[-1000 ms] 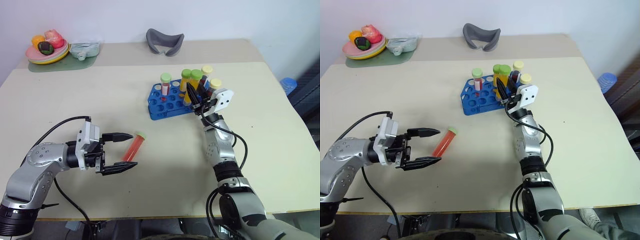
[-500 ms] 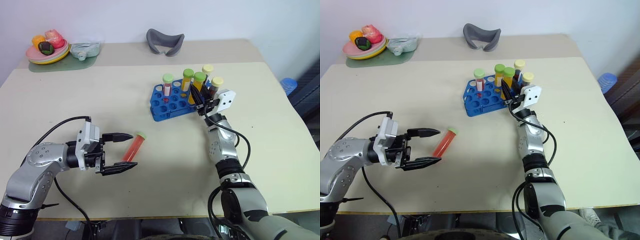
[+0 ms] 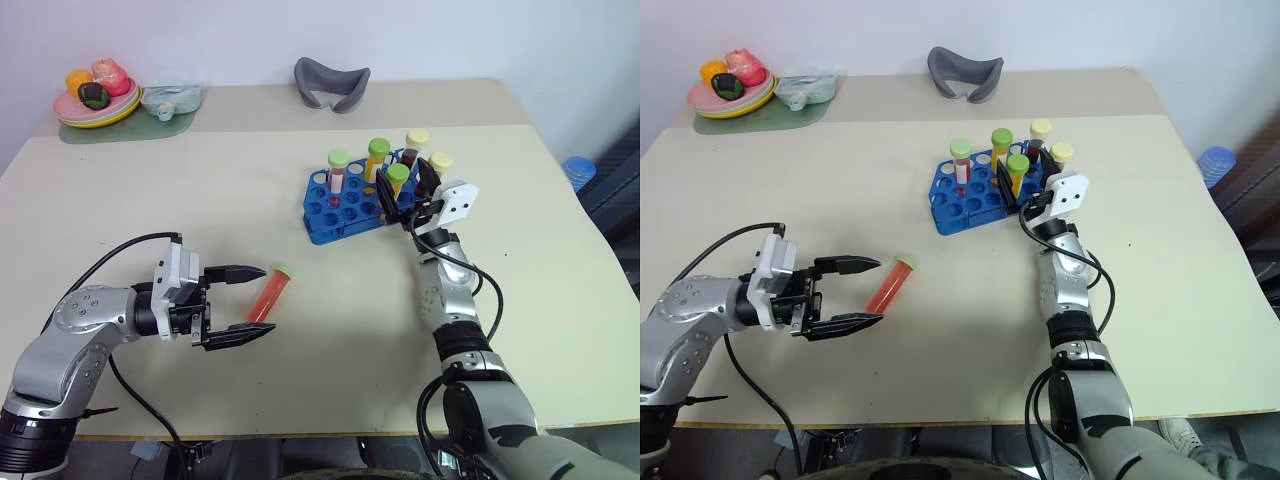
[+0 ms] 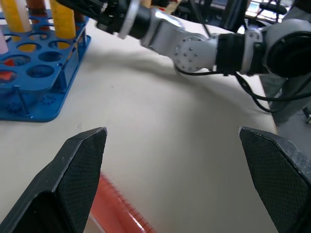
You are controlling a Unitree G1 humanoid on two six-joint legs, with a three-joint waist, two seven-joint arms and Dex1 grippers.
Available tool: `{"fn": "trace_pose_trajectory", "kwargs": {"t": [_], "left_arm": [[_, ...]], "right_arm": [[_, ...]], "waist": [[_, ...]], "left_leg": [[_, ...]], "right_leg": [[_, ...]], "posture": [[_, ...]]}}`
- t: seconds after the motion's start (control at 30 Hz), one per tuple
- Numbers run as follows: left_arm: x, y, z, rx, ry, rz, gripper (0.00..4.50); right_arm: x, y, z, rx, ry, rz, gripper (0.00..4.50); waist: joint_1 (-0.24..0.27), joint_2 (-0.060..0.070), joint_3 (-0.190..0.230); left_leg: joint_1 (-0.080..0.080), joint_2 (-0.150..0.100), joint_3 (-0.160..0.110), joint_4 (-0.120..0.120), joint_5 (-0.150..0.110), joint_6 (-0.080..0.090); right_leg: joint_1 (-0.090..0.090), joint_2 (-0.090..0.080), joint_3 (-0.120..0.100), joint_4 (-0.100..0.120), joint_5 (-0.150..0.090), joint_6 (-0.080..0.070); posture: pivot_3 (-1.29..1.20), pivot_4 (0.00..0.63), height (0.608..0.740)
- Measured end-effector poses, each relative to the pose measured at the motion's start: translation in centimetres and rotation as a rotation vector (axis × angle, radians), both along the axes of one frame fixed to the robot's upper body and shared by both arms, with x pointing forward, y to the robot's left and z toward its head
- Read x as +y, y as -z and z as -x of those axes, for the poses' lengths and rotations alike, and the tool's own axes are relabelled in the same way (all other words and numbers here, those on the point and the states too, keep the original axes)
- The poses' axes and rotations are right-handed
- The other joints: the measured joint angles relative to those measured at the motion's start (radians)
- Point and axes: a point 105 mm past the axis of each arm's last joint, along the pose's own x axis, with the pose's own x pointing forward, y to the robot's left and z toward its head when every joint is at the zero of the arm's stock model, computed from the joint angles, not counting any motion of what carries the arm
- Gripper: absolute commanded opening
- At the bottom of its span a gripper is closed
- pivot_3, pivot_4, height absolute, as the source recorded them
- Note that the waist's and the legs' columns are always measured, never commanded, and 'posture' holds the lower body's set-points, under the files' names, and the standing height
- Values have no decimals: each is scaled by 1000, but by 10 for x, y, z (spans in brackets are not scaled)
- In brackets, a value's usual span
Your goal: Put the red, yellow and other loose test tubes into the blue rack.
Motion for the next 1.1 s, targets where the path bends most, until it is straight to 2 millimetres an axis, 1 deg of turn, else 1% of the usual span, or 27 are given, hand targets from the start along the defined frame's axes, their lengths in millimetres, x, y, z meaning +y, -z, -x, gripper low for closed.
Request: {"fn": "trace_pose_trajectory", "kwargs": {"t": [0.1,0.13,0.27,0.37,0.43,0.5,0.57,0.6,0.67,0.73,0.77,0.8,0.87,0.93,1.03,1.1], "left_arm": [[0,0,-3,11,-30,16,4470],[0,-1,-4,11,-44,30,4470],[1,-6,-11,24,-101,77,4470],[3,-16,-21,14,-186,103,4470],[3,-26,-29,5,-251,132,4470],[4,-30,-35,17,-309,125,4470],[7,-33,-42,36,-378,54,4470],[9,-33,-46,51,-417,14,4470],[11,-36,-53,69,-476,-62,4470],[6,-40,-56,117,-485,-85,4470],[1,-42,-55,170,-463,-88,4470],[-4,-43,-53,224,-438,-96,4470],[-9,-44,-52,277,-422,-112,4470],[-14,-43,-52,335,-411,-110,4470],[-23,-33,-49,448,-397,-132,4470],[-23,-31,-50,445,-438,-198,4470]], "right_arm": [[-8,-1,13,40,19,58,4452],[-12,-4,20,57,29,84,4452],[-21,-24,48,114,76,181,4452],[-28,-37,65,197,133,307,4452],[-32,-34,83,307,58,386,4452],[-30,-27,102,415,-95,425,4452],[-34,-16,127,505,-258,485,4452],[-38,-12,137,530,-310,516,4452],[-49,-10,151,546,-383,551,4452],[-57,-12,159,534,-440,572,4452],[-62,-13,163,530,-469,585,4452],[-64,-14,166,514,-493,599,4452],[-65,-16,169,477,-530,625,4452],[-65,-16,172,444,-561,653,4452],[-66,-20,173,384,-597,685,4452],[-67,-21,170,368,-606,700,4452]], "waist": [[2,0,0],[2,0,0],[-1,0,0],[2,-1,0],[8,-1,0],[16,-2,0],[25,-4,1],[27,-4,1],[27,-5,1],[24,-5,1],[24,-6,2],[25,-6,2],[21,-6,2],[24,-6,2],[25,-6,2],[24,-7,3]], "left_leg": [[0,0,0,0,0,0],[0,0,0,0,0,0],[0,0,0,0,0,0],[0,0,0,1,0,0],[0,-1,-1,0,0,0],[0,-1,-1,1,-1,2],[0,0,-1,1,-3,5],[0,-1,-1,1,-3,5],[0,-1,0,2,-3,5],[0,-1,0,2,-3,5],[0,-1,0,2,-3,5],[0,-1,0,2,-3,5],[1,-1,0,1,-3,5],[0,-1,0,2,-3,5],[0,-1,0,2,-3,5],[0,-1,0,2,-3,5]], "right_leg": [[0,0,0,0,0,0],[0,0,0,0,0,0],[0,0,1,0,0,0],[1,0,1,0,0,0],[2,0,0,-1,-1,0],[3,0,0,-3,-1,0],[4,0,0,-5,-1,1],[4,0,0,-5,-1,1],[5,0,0,-7,-1,1],[6,0,0,-7,-1,1],[6,0,-1,-7,-1,1],[6,0,-1,-7,-1,1],[6,0,-1,-7,-1,1],[6,0,-1,-7,-1,1],[6,0,-1,-8,-1,1],[5,0,-1,-7,-1,1]], "posture": [[0,150,740],[0,150,740],[0,150,740],[0,150,740],[0,150,740],[0,150,740],[0,150,740],[0,150,740],[0,150,740],[0,150,740],[0,150,740],[0,150,740],[0,150,740],[0,150,740],[0,150,740],[0,150,740]]}}
